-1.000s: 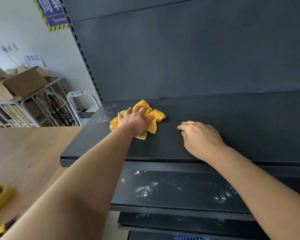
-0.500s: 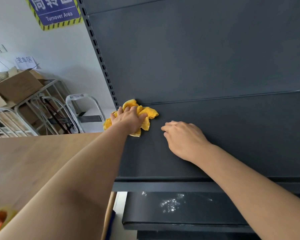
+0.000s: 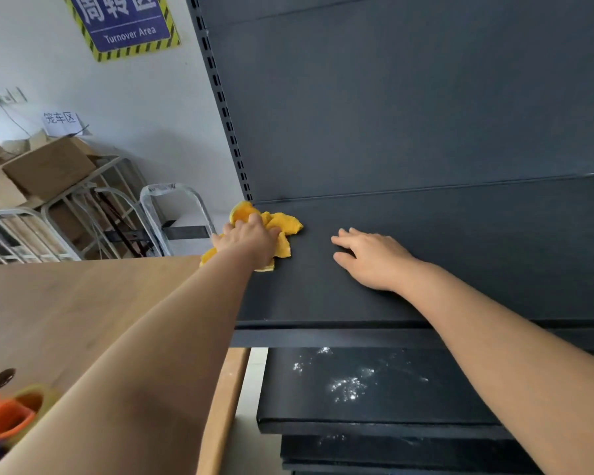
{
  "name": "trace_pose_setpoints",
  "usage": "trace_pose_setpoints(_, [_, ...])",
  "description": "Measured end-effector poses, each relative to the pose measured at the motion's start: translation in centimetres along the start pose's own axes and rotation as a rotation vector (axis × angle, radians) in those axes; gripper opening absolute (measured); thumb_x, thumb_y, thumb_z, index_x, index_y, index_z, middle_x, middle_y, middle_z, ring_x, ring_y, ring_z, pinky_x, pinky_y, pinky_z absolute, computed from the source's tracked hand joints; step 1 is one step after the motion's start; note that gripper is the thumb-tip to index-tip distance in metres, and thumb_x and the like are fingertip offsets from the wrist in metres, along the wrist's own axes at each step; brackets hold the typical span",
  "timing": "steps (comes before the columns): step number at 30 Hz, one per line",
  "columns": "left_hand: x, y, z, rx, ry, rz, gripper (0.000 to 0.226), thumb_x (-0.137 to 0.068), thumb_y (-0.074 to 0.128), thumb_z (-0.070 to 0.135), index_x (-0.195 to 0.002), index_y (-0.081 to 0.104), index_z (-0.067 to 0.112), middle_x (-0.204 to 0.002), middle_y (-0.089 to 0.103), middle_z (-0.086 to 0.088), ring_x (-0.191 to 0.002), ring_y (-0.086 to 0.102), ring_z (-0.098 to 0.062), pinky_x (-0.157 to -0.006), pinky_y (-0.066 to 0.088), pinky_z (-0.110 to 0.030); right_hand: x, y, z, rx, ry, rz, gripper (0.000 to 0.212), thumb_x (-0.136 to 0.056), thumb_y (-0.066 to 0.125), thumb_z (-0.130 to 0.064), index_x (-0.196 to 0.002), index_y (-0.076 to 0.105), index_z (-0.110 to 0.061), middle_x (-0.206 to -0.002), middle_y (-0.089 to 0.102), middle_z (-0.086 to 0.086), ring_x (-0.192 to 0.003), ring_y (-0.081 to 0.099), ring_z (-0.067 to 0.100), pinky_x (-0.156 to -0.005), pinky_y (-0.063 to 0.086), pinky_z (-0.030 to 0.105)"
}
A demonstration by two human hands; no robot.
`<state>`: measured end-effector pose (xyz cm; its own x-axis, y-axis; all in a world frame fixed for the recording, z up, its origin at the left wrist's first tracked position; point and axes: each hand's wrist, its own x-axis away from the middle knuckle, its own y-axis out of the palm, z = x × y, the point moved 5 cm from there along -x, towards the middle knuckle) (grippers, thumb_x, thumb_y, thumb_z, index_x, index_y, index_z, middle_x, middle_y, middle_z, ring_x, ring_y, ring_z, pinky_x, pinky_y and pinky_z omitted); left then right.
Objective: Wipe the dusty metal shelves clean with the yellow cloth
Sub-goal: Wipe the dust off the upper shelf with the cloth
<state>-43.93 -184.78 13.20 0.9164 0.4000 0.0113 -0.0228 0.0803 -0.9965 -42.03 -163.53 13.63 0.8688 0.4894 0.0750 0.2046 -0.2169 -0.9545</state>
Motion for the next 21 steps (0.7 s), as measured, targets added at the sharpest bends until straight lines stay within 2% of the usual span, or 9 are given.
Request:
trace_pose_setpoints(2, [2.0,-0.2,-0.5,0.007,-0.018,0.009,0.053,-0.096,0.024,0.057,-0.127,0.041,0.018,-0.134,0.049,-0.012,-0.128,0.037,-0.035,-0.105,0.028,-0.053,0.9,-0.1,0.4,-0.023,-0.007,-0.002,0.041,-0.103,0.032,-0.027,-0.141,0.045,-0.016,-0.156,0.032,0.001,-0.146,0.024,0.018,-0.113,0.029,0.043])
trace_pose_setpoints(5, [5.3,-0.6,-1.0,-0.002,-0.031,0.031,0.053,-0.097,0.023,0.057,-0.127,0.042,0.016,-0.137,0.048,-0.012,-0.132,0.034,-0.035,-0.107,0.027,-0.055,3.0,-0.1,0.3,0.009,-0.029,0.071,0.034,-0.102,0.032,-0.023,-0.121,0.058,-0.013,-0.135,0.054,0.003,-0.134,0.042,0.024,-0.102,0.04,0.045])
trace_pose_setpoints(7, [7.4,-0.7,-1.3,-0.005,-0.053,0.034,0.053,-0.097,0.023,0.057,-0.125,0.042,0.016,-0.137,0.048,-0.012,-0.132,0.034,-0.035,-0.107,0.027,-0.056,4.9,0.2,-0.2,0.023,-0.068,0.098,0.032,-0.101,0.031,-0.021,-0.11,0.061,-0.013,-0.119,0.06,0.001,-0.127,0.048,0.025,-0.096,0.044,0.044])
trace_pose_setpoints(9, [9.5,-0.8,-1.5,-0.001,-0.086,0.037,0.051,-0.097,0.024,0.057,-0.121,0.043,0.017,-0.134,0.05,-0.011,-0.129,0.037,-0.036,-0.104,0.031,-0.055,6.9,0.5,-0.5,0.023,-0.103,0.117,0.032,-0.1,0.031,-0.02,-0.107,0.061,-0.013,-0.114,0.061,0.0,-0.124,0.051,0.024,-0.093,0.045,0.043])
trace_pose_setpoints(14, [14.7,-0.8,-1.1,0.0,-0.137,0.139,0.046,-0.097,0.028,0.055,-0.117,0.047,0.018,-0.131,0.053,-0.01,-0.124,0.041,-0.037,-0.099,0.032,-0.052,13.0,0.4,0.5,0.029,-0.166,0.164,0.029,-0.101,0.034,-0.02,-0.109,0.061,-0.014,-0.122,0.06,-0.002,-0.136,0.041,0.018,-0.097,0.042,0.04])
trace_pose_setpoints(17, [17.4,-0.7,0.5,-0.012,-0.076,0.253,0.041,-0.099,0.03,0.052,-0.113,0.049,0.018,-0.13,0.055,-0.009,-0.123,0.041,-0.037,-0.099,0.031,-0.048,16.3,0.1,2.5,0.023,-0.168,0.223,0.032,-0.101,0.038,-0.016,-0.124,0.059,-0.016,-0.138,0.054,-0.001,-0.143,0.031,0.014,-0.105,0.037,0.037])
trace_pose_setpoints(21, [20.8,-0.3,4.2,0.022,0.027,0.287,0.036,-0.099,0.034,0.049,-0.108,0.05,0.019,-0.125,0.058,-0.008,-0.119,0.043,-0.036,-0.095,0.031,-0.046,19.6,0.3,4.5,0.002,-0.148,0.306,0.036,-0.099,0.04,-0.014,-0.129,0.06,-0.02,-0.147,0.046,-0.002,-0.141,0.034,0.016,-0.107,0.035,0.035])
